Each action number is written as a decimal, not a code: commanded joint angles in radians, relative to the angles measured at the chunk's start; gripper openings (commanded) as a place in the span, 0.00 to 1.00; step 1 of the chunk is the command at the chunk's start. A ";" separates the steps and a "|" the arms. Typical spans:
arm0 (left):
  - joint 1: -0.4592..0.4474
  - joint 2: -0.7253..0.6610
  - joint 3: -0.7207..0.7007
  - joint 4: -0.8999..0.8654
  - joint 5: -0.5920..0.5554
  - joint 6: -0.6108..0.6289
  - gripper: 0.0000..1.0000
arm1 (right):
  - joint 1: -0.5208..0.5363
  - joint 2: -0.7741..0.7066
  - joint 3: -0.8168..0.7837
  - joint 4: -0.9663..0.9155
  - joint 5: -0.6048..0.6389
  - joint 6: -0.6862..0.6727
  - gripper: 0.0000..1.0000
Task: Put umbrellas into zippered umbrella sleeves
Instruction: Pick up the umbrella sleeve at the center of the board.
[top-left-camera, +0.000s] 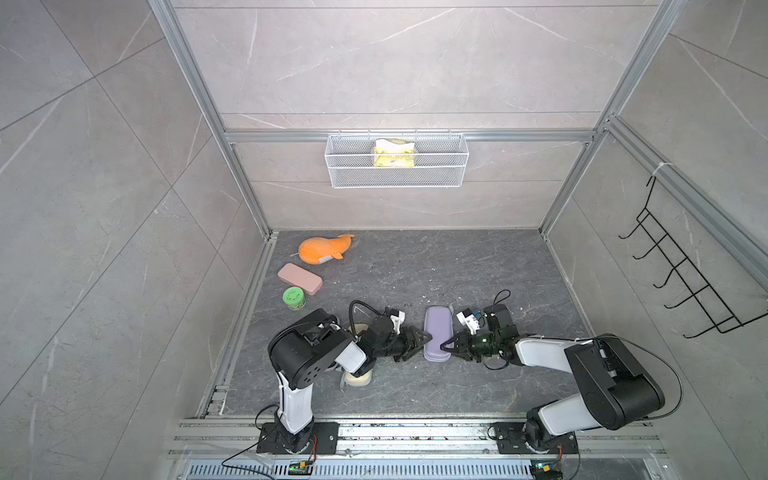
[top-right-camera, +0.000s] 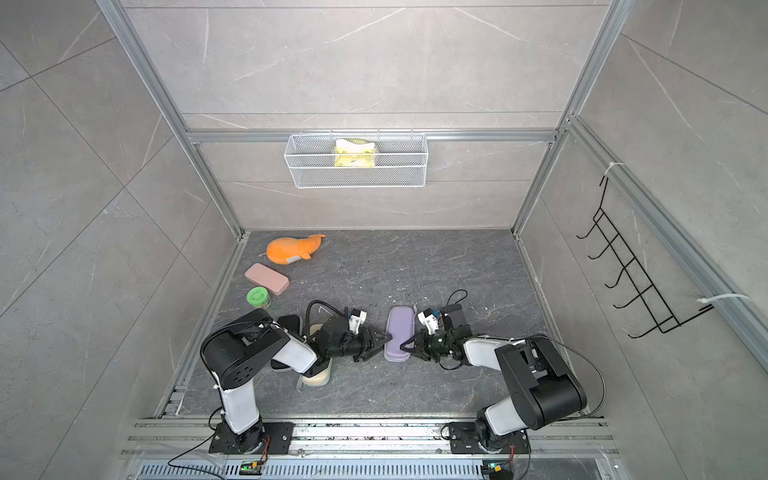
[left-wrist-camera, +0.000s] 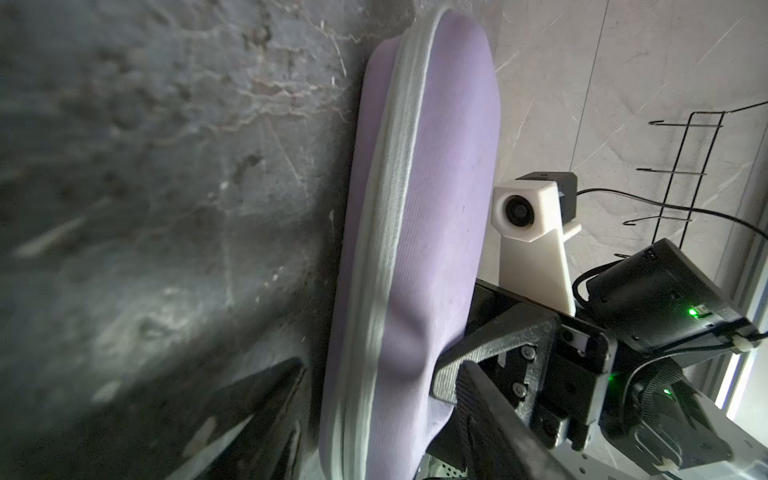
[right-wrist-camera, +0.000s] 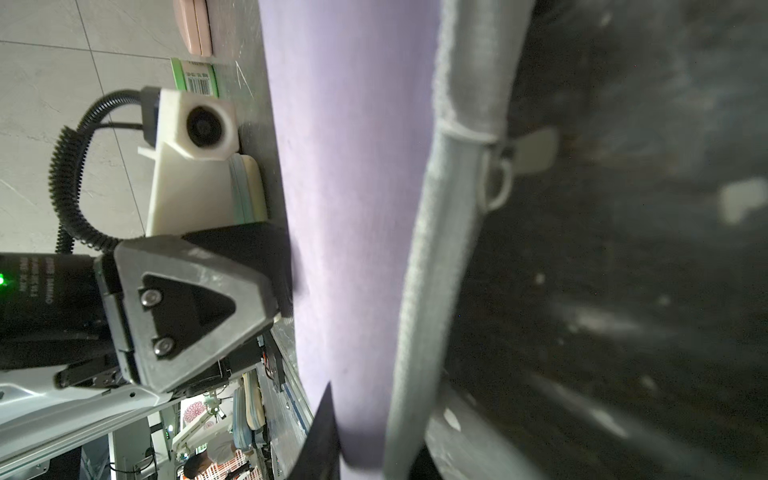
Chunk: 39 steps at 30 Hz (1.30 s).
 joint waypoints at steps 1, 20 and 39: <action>0.025 -0.055 -0.028 -0.034 0.016 0.002 0.66 | -0.010 -0.014 -0.019 0.071 -0.042 0.069 0.00; 0.049 0.016 0.016 0.168 0.060 -0.062 0.76 | 0.047 -0.124 0.006 0.131 -0.189 0.174 0.00; 0.238 -0.228 0.075 -0.061 0.324 0.116 0.18 | 0.066 -0.267 0.220 -0.232 -0.107 -0.015 0.49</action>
